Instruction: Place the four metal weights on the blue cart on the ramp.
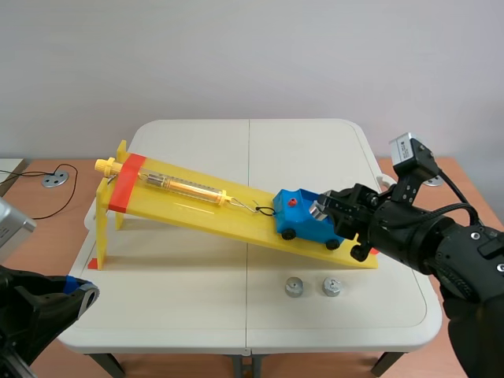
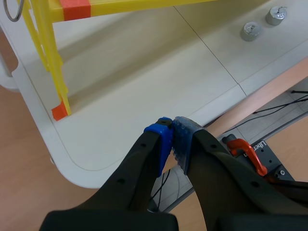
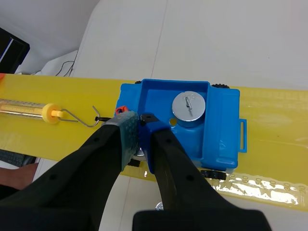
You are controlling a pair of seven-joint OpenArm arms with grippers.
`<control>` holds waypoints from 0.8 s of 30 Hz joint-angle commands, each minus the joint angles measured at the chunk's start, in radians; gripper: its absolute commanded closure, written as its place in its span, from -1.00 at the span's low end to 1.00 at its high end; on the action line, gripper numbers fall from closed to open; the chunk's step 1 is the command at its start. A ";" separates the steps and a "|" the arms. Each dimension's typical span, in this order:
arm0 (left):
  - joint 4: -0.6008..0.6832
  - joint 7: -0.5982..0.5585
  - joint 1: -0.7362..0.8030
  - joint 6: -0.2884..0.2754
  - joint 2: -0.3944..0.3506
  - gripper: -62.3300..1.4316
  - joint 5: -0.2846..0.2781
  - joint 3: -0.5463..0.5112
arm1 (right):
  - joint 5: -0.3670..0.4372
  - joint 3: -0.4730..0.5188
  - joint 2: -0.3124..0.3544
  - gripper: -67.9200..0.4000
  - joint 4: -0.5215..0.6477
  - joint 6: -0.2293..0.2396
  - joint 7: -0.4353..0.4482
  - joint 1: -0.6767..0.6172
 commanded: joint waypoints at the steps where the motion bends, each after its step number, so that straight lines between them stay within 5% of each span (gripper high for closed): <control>1: 0.071 -0.090 -0.023 -0.021 0.005 0.83 -0.081 -0.012 | 0.088 0.005 0.016 0.96 0.107 0.072 0.159 0.086; 24: 0.071 -0.089 -0.022 -0.021 0.005 0.83 -0.081 -0.012 | 0.108 0.005 0.016 0.96 -0.014 0.037 0.160 0.159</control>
